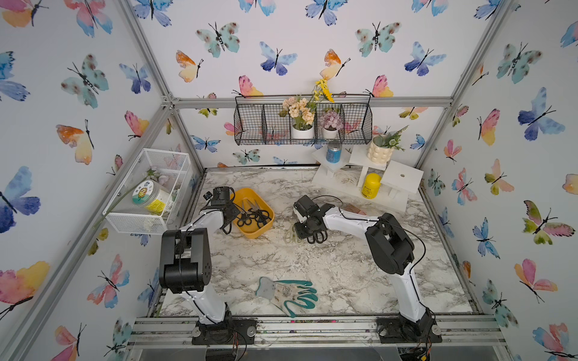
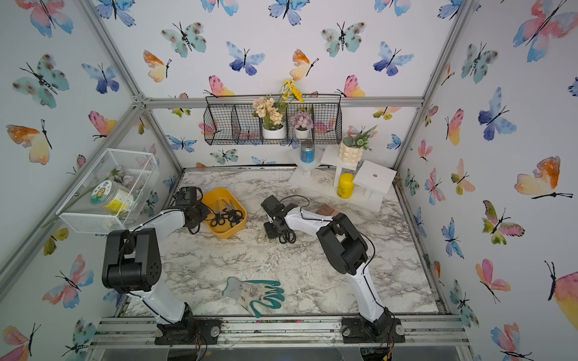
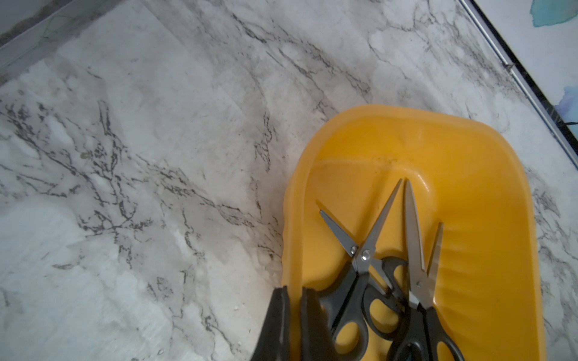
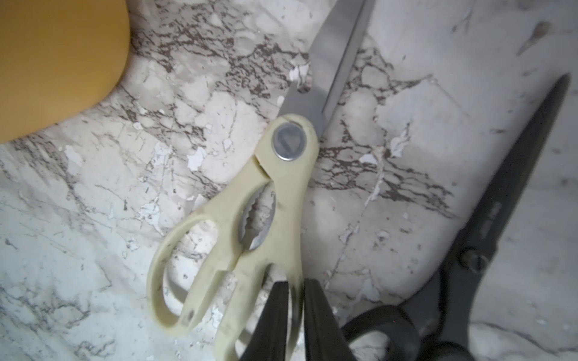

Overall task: Take the scissors out of the storage box
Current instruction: Place the scissors at the center of the board, then pick up the scissors from the storage box.

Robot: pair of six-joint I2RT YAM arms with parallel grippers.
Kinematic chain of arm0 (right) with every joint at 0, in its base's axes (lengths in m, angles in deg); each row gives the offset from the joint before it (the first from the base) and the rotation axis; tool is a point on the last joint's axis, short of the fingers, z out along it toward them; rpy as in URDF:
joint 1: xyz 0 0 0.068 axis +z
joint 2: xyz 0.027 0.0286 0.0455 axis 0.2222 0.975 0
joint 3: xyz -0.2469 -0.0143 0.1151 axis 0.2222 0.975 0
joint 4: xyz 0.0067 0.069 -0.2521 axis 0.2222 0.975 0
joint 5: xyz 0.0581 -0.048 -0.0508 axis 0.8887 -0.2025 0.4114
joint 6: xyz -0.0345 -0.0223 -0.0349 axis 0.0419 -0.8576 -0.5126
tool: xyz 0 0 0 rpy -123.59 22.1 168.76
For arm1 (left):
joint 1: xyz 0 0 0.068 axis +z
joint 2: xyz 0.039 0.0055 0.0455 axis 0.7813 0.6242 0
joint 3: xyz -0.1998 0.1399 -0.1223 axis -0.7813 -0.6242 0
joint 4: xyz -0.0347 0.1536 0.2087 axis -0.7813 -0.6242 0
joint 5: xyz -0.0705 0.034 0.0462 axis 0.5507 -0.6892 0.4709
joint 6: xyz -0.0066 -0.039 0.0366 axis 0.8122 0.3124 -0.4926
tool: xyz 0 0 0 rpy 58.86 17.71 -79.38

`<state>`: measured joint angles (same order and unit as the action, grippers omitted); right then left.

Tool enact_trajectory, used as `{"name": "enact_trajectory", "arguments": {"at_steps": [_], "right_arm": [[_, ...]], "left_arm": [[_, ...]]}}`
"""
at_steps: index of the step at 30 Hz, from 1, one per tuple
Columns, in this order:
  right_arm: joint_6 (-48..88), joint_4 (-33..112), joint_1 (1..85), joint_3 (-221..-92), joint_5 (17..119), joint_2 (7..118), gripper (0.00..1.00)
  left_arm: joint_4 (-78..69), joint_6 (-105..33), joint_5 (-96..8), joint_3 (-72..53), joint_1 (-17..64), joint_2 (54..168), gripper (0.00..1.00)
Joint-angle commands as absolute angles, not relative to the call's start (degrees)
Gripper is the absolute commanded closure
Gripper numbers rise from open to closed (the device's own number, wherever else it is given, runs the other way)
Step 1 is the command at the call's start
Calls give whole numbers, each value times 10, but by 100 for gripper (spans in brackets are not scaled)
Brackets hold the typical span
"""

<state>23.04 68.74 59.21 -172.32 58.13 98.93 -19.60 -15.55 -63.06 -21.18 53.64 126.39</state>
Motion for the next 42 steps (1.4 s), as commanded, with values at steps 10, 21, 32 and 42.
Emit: {"name": "enact_trajectory", "arguments": {"at_steps": [10, 21, 32, 42], "right_arm": [[233, 679, 593, -1748, 558, 935, 60], [227, 698, 593, -1771, 555, 901, 52], [224, 709, 593, -1763, 556, 900, 51], [209, 709, 593, -1772, 554, 909, 51]], "left_arm": [[-177, -196, -599, -156, 539, 1311, 100], [-174, -193, -592, -55, 539, 1400, 100], [-207, -238, -580, 98, 549, 1514, 100], [-206, -283, -571, 70, 536, 1436, 72]]}}
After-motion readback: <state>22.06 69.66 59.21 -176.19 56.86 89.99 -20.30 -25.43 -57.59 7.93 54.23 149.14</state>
